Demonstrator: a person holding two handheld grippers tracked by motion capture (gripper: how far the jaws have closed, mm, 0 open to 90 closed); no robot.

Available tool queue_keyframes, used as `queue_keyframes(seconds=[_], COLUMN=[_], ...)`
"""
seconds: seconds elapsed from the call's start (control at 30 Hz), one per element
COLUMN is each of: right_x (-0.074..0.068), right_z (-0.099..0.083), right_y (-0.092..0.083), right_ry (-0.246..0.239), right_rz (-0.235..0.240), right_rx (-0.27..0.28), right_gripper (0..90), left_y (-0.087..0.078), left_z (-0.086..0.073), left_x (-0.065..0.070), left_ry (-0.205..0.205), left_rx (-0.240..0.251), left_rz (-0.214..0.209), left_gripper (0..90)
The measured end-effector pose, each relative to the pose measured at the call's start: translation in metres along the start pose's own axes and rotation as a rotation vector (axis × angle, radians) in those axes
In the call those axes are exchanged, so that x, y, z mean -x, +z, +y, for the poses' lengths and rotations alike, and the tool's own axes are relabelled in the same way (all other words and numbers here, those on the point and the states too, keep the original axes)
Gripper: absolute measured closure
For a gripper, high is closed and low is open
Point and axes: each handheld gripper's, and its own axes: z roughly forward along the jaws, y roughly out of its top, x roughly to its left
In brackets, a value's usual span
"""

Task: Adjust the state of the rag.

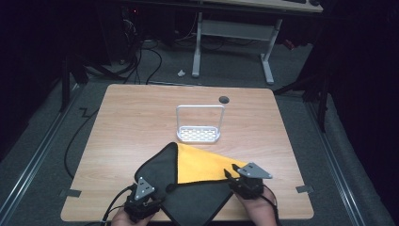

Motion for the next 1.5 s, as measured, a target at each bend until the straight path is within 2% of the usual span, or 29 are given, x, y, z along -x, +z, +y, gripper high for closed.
queue_keyframes(seconds=[0.13, 0.23, 0.3, 0.37, 0.43, 0.47, 0.53, 0.6, 0.77, 0.8, 0.87, 0.93, 1.0, 1.1, 1.17, 1.2, 1.27, 1.3, 1.37, 1.4, 1.5], right_x=[-0.014, -0.015, -0.016, -0.017, -0.023, -0.029, -0.047, -0.061, -0.071, -0.071, -0.070, -0.067, -0.066, -0.068, -0.062, -0.053, -0.027, -0.010, 0.022, 0.037, 0.070], right_z=[-0.006, -0.017, -0.025, -0.027, -0.023, -0.019, -0.008, 0.001, 0.007, 0.006, 0.007, 0.008, 0.008, 0.010, 0.015, 0.018, 0.022, 0.023, 0.021, 0.020, 0.015], right_y=[0.014, 0.014, 0.015, 0.015, 0.018, 0.021, 0.028, 0.038, 0.063, 0.065, 0.066, 0.067, 0.063, 0.045, 0.030, 0.024, 0.017, 0.017, 0.020, 0.023, 0.036], right_ry=[-0.051, -0.043, -0.056, -0.049, -0.034, -0.046, -0.106, -0.136, -0.169, -0.169, -0.159, -0.154, -0.149, -0.144, -0.121, -0.101, -0.047, -0.002, 0.053, 0.098, 0.140], right_rz=[0.022, 0.032, 0.038, 0.051, 0.082, 0.105, 0.136, 0.136, 0.170, 0.165, 0.160, 0.139, 0.143, 0.167, 0.147, 0.128, 0.061, 0.038, -0.031, -0.046, -0.102], right_rx=[-0.054, -0.090, -0.117, -0.123, -0.116, -0.109, -0.097, -0.089, -0.132, -0.138, -0.133, -0.132, -0.128, -0.081, -0.039, -0.020, -0.005, -0.007, -0.026, -0.042, -0.092], right_gripper=[60.9, 61.9, 63.1, 63.1, 62.0, 60.3, 57.7, 55.3, 50.3, 52.3, 70.6, 81.3, 83.4, 83.3, 83.3, 83.3, 83.3, 83.3, 83.2, 83.2, 81.0], left_y=[0.001, 0.002, 0.002, 0.002, 0.002, 0.002, 0.002, 0.001, 0.001, 0.001, 0.001, 0.000, -0.001, -0.003, -0.004, -0.004, -0.001, 0.000, 0.003, 0.005, 0.010], left_z=[-0.001, 0.000, -0.001, -0.001, -0.001, -0.002, -0.002, -0.003, -0.004, -0.004, -0.005, -0.005, -0.006, -0.005, -0.002, 0.000, 0.005, 0.007, 0.013, 0.016, 0.022], left_x=[-0.001, -0.002, -0.002, -0.001, 0.000, 0.001, 0.002, 0.001, 0.000, 0.000, 0.000, 0.000, -0.002, -0.016, -0.030, -0.037, -0.048, -0.053, -0.063, -0.068, -0.081], left_ry=[0.008, 0.001, 0.005, 0.011, 0.016, 0.022, 0.032, 0.024, 0.025, 0.027, 0.033, 0.046, 0.060, 0.038, 0.017, 0.008, 0.004, -0.001, 0.011, 0.012, 0.003], left_rx=[0.012, 0.019, 0.019, 0.018, 0.019, 0.019, 0.022, 0.023, 0.026, 0.026, 0.029, 0.029, 0.023, 0.015, 0.005, -0.004, -0.015, -0.018, -0.028, -0.032, -0.030], left_rz=[0.004, 0.002, 0.004, 0.009, 0.015, 0.018, 0.029, 0.025, 0.020, 0.021, 0.022, 0.028, 0.045, 0.069, 0.087, 0.100, 0.127, 0.135, 0.162, 0.174, 0.180], left_gripper=[58.1, 58.7, 58.7, 58.7, 58.8, 58.8, 59.6, 60.6, 61.3, 61.3, 61.3, 61.4, 61.5, 61.6, 61.6, 61.6, 60.4, 60.1, 59.3, 59.3, 59.8])
